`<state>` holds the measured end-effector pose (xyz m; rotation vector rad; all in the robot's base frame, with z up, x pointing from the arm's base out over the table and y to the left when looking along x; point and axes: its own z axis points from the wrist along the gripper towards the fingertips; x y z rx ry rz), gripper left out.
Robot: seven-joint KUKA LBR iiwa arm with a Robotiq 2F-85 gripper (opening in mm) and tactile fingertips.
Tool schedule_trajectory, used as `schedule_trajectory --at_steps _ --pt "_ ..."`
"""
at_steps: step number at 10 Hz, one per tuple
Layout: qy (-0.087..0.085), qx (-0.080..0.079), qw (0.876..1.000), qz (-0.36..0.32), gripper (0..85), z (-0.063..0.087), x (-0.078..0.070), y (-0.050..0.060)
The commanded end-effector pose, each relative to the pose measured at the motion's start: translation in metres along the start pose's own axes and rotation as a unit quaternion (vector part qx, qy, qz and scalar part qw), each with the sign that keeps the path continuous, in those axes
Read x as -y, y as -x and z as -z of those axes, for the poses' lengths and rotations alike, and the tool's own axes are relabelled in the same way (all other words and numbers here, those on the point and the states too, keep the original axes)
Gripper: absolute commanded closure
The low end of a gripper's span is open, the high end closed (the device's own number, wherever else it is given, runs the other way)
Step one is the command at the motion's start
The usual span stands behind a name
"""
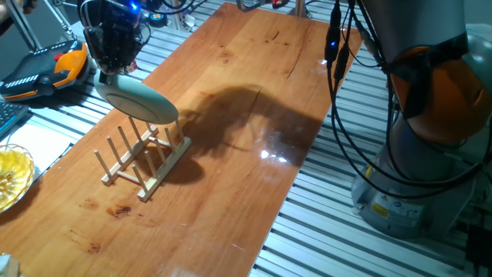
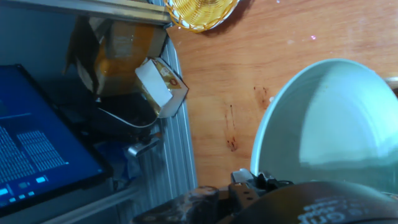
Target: Put the dish on the dish rack
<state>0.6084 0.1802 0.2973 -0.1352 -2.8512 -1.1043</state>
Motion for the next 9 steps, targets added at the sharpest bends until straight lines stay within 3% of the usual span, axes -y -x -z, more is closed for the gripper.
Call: schedule_trajectory --at_steps 1,9 --pt "0.003 0.001 1.000 -0.003 84.3 0.000 0.001 0.000" --pt "0.023 0.005 0.999 -0.031 84.3 0.001 0.016 0.003"
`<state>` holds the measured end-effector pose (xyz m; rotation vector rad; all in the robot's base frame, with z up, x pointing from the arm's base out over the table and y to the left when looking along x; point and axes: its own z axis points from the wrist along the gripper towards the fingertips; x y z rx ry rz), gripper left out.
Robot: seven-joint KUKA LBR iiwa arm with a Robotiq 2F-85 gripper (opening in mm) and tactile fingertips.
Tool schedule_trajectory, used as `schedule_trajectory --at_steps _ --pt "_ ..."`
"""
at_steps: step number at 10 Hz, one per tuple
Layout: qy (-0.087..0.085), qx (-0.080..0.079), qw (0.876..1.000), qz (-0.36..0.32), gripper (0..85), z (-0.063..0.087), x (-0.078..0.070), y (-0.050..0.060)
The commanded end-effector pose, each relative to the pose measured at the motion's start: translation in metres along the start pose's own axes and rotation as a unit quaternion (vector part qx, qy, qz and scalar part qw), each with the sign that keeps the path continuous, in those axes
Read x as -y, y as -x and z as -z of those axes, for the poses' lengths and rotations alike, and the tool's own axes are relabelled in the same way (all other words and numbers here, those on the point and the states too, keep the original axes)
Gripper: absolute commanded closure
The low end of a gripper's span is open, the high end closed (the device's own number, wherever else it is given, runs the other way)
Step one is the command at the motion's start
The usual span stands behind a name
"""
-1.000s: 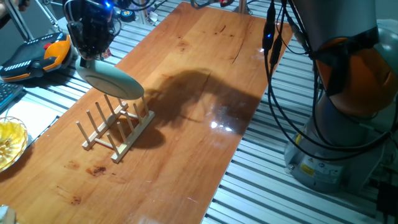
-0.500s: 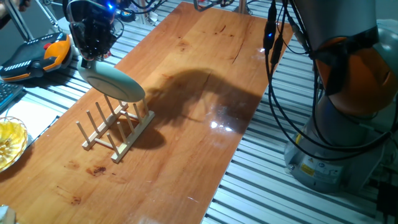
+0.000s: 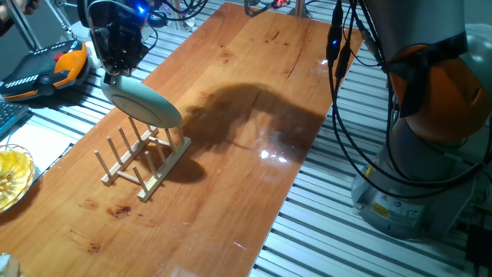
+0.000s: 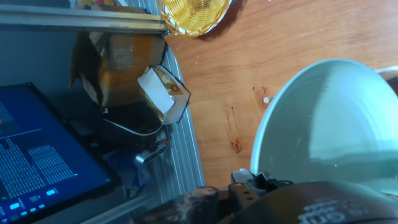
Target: Put the dish on the dish rack
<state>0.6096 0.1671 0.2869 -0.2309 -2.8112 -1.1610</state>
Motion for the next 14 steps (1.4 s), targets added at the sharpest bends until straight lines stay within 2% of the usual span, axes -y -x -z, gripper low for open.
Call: schedule_trajectory --at_steps 1,7,14 --pt "0.001 0.000 1.000 0.000 84.3 0.000 0.002 0.002" --pt "0.005 -0.008 1.000 -0.002 84.3 0.002 0.014 0.014" --pt "0.010 -0.013 1.000 -0.015 84.3 0.002 0.019 0.018"
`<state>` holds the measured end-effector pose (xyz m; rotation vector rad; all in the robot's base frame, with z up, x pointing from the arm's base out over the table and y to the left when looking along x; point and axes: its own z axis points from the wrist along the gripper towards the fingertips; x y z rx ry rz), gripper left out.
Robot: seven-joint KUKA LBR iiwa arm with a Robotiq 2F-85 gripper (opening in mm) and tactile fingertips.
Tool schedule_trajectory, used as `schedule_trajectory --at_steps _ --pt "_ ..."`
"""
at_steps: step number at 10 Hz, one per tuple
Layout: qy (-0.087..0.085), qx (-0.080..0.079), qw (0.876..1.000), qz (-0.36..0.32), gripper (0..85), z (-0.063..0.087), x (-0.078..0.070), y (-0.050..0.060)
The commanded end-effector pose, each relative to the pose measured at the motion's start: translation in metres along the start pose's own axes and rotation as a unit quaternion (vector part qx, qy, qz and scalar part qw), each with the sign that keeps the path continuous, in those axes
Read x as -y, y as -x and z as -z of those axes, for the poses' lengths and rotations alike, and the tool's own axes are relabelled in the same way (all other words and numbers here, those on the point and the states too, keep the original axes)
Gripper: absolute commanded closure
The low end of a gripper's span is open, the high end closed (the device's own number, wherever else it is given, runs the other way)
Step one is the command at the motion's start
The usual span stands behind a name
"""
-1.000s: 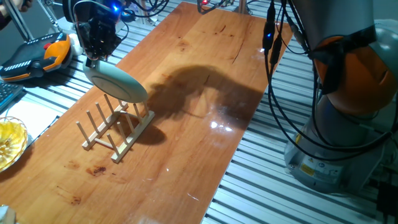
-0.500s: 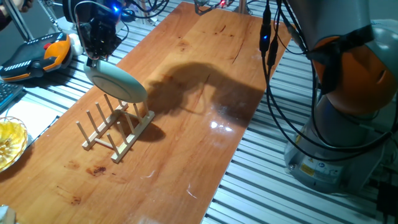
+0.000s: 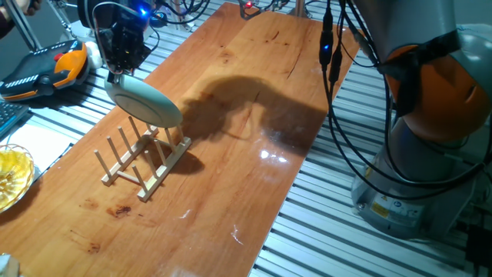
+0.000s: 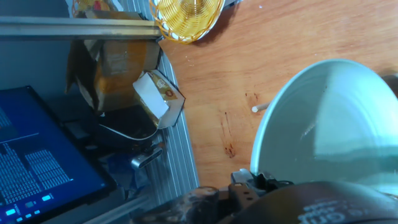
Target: Put the dish on the dish rack
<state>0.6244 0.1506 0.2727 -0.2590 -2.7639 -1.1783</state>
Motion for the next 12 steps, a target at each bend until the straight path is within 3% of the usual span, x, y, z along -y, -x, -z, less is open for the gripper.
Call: schedule_trajectory --at_steps 1,8,12 --pt "0.003 -0.001 1.000 -0.005 84.3 -0.0001 0.0002 0.0001" --pt "0.011 -0.008 1.000 0.014 84.3 -0.0006 0.0041 0.0035" --pt "0.002 -0.017 0.998 0.057 84.3 0.0053 0.0033 0.0050"
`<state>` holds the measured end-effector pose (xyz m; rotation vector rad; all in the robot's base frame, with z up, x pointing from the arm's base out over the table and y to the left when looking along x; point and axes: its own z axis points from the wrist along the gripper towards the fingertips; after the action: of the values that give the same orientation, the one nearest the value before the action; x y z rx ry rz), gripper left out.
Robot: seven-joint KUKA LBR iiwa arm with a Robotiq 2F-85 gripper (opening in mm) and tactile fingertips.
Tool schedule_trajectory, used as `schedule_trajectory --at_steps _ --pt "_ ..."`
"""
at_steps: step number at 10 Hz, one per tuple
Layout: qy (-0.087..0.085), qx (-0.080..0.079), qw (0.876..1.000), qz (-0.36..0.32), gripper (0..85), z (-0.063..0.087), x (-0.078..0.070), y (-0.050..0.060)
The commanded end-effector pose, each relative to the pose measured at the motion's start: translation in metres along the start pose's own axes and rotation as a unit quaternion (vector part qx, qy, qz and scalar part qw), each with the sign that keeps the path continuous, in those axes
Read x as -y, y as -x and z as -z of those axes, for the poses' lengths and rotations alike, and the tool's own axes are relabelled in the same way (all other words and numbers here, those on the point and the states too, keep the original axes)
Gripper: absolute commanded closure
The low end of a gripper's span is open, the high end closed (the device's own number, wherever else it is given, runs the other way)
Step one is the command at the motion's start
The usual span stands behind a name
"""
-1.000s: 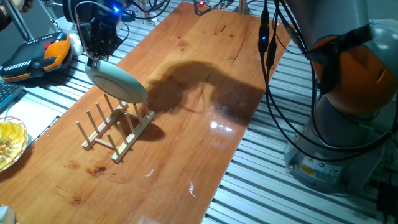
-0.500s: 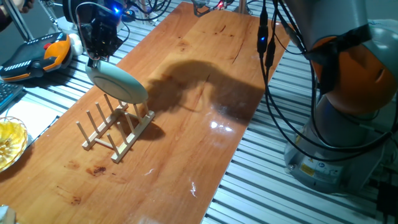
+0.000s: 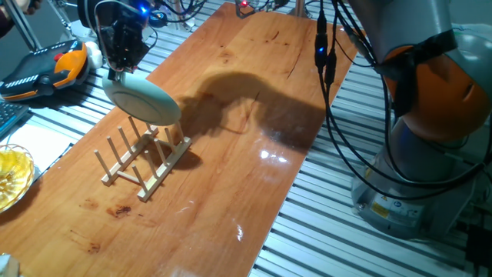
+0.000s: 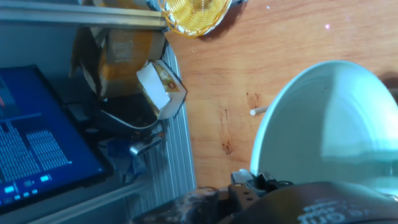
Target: Put the dish on the dish rack
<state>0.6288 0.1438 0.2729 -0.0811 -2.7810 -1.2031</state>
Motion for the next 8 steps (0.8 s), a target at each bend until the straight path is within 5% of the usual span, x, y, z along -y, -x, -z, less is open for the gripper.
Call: schedule_trajectory --at_steps 1,8 --pt "0.001 0.003 1.000 0.004 84.3 0.0007 0.0005 -0.0001" --pt "0.014 0.001 1.000 0.006 84.3 0.0004 0.0068 -0.0002"
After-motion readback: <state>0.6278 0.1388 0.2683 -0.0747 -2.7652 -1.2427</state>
